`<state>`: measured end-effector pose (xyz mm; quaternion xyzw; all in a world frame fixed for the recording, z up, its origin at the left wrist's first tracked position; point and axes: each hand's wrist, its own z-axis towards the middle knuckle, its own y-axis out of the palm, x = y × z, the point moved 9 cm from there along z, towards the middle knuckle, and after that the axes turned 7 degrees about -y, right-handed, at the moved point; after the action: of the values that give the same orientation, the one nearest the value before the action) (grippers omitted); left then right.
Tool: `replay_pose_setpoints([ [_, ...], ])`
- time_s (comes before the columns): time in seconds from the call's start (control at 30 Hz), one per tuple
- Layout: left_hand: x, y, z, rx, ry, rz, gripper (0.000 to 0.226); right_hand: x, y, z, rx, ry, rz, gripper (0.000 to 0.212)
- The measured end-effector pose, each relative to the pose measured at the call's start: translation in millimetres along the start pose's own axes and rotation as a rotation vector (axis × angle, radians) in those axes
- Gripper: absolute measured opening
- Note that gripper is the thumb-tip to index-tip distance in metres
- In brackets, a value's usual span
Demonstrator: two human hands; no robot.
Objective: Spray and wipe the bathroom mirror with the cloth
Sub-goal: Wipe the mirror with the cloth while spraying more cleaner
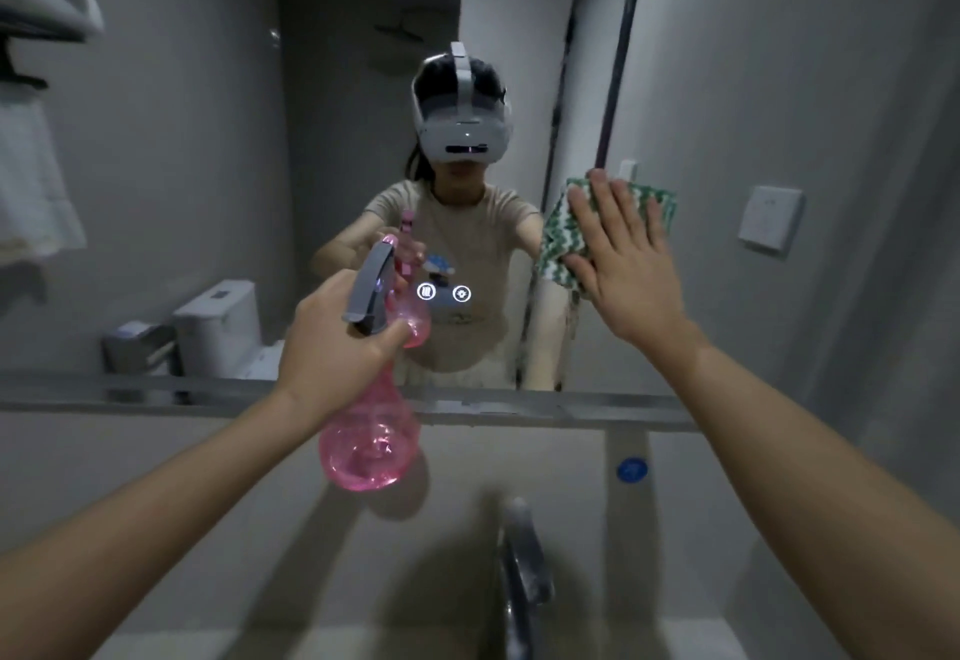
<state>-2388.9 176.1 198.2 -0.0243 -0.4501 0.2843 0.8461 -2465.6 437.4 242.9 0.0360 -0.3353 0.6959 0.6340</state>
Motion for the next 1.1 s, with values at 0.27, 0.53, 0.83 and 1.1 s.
replay_pose_setpoints([
  [0.27, -21, 26, -36, 0.075, -0.206, -0.026, 0.039, -11, 12, -15, 0.116, 0.145, 0.109, 0.06],
  [0.53, -52, 13, -58, 0.098, -0.242, -0.022, 0.035, -108, 53, -71, -0.014, 0.065, 0.178, 0.066],
  [0.83, -115, -33, -69, 0.083, -0.33, -0.047, 0.017, -176, 79, -92, -0.026, 0.208, 0.271, 0.069],
  [1.1, -180, -103, -63, 0.115, -0.391, -0.07, 0.007, -287, 75, -19, -0.026, 0.046, 0.207, 0.067],
])
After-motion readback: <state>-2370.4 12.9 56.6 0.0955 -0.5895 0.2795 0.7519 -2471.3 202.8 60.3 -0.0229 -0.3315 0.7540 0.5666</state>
